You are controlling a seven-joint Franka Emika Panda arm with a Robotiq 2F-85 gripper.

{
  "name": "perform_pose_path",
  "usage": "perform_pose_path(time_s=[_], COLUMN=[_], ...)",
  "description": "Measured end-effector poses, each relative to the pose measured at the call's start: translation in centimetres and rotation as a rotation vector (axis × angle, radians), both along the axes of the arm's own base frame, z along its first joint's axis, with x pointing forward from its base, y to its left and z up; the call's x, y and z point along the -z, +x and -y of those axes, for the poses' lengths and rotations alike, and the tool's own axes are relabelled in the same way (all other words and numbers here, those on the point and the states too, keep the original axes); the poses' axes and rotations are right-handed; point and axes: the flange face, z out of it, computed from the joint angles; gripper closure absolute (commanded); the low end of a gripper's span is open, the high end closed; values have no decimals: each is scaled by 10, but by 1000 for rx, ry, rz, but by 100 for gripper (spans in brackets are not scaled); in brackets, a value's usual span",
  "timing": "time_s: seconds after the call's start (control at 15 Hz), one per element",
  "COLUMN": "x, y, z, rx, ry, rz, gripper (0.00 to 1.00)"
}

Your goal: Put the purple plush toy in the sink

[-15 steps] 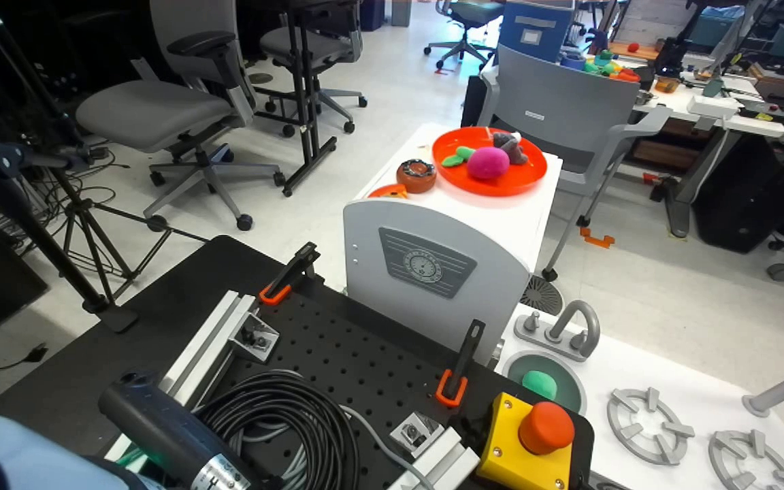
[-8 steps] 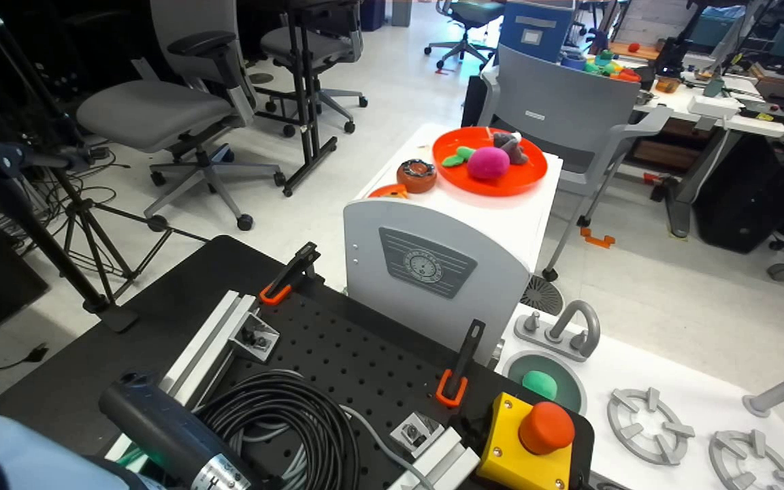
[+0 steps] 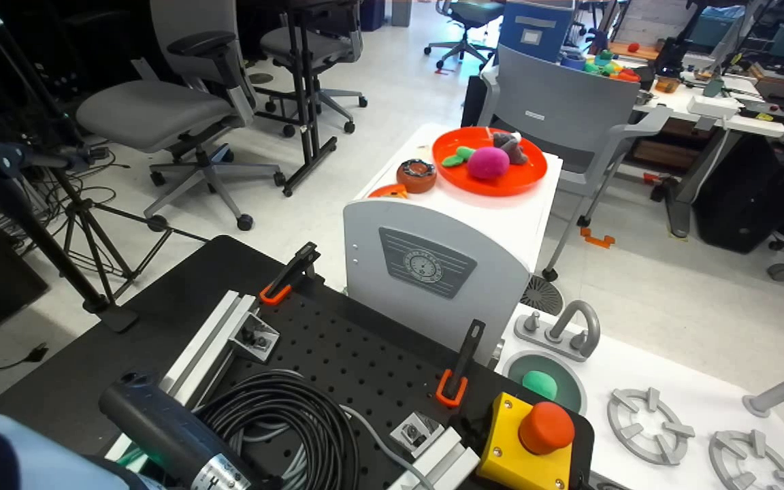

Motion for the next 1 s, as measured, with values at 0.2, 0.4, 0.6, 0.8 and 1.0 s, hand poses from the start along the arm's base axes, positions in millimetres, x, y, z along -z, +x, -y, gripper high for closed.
perform_pose_path(time_s=[0.2,0.4,0.6,0.8,1.0], x=[2,2,4,7,9], y=[0,2,4,5,6], z=[-3,-5,-5,-6,-2], rx=[-109,-149,-156,-159,-134], ry=[14,17,19,20,2], rz=[-44,-73,-90,-109,-120], gripper=[0,0,0,0,0])
